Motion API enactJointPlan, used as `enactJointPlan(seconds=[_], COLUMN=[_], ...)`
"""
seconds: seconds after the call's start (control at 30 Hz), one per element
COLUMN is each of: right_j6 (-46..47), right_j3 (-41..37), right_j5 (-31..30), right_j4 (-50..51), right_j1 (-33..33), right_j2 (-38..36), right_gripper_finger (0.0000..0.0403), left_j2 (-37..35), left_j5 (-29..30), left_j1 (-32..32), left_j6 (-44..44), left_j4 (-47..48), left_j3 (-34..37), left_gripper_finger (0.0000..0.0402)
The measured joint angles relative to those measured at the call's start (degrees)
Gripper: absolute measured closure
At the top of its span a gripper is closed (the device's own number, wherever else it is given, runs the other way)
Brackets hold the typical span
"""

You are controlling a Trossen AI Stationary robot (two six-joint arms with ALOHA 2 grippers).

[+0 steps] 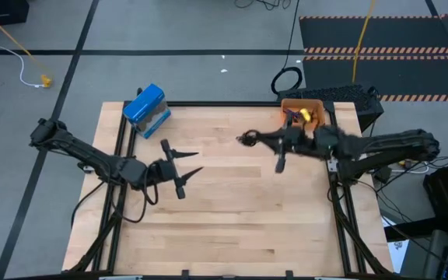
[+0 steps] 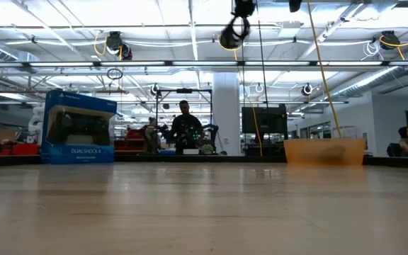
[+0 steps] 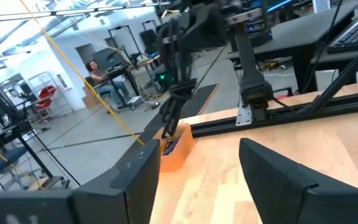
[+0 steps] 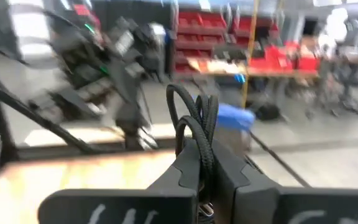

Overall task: Pick and place USB-C Cables
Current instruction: Put the black charger cable into the orange bin

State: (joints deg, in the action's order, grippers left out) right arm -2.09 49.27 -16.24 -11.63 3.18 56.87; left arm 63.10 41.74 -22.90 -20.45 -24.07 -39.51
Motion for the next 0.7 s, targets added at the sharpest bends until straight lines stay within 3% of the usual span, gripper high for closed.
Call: enactJointPlan(seconds=[0.17,0.33,0.7], right_j6=[-0.15,0.75,-0.54], right_j3=[10.9,20.59,36.65], right_j5=[0.71,6.1,16.58], right_j4=[22.05,37.62,59.73], right_j1=[-4.49,-10.47,-22.28], right_j2=[-0.95,0.73,8.4], right_gripper_finger=[0.0401,0.0401,0.0398], left_j2=[-0.27,-0.29,-0.27], left_j5=[0.02,-0.02,-0.55], left_j1=[0.59,1.46,1.89], left_j6=[-0.12,0.85,3.74], left_j4=[0.38,0.38,2.99], left_j3=[0.0,0.0,0.0], left_gripper_finger=[0.0206,0.0222,0.0238])
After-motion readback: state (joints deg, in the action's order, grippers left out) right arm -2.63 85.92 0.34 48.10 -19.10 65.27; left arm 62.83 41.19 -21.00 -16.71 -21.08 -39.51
